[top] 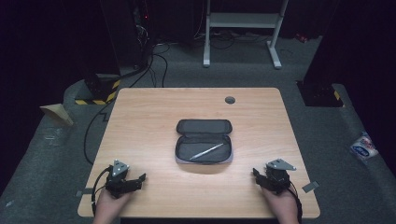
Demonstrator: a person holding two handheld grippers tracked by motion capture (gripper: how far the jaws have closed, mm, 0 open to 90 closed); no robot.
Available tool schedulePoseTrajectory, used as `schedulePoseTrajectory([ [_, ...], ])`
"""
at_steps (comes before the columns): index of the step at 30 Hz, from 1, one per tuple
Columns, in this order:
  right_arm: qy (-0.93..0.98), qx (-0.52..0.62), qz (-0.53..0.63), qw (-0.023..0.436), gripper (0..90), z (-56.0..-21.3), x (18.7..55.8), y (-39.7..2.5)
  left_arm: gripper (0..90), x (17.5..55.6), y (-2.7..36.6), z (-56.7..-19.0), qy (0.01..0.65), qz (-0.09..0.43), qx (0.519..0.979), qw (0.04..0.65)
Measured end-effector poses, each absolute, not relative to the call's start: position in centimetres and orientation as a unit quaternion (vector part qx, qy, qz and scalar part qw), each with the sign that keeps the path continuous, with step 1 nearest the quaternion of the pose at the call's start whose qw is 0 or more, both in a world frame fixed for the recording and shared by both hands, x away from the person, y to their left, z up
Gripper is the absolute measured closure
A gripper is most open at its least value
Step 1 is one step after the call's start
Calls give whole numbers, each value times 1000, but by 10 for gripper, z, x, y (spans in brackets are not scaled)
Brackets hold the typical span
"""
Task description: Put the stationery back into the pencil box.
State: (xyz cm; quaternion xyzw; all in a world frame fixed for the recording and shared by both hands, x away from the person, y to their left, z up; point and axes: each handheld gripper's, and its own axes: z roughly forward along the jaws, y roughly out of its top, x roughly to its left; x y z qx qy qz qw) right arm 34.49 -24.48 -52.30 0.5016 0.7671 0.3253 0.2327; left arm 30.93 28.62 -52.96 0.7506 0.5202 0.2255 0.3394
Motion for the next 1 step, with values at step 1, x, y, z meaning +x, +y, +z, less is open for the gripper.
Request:
schedulePoseTrajectory([
  [1,767,502,325,233,388,-523,345,-245,174,309,286,-530,520,226,750,339],
])
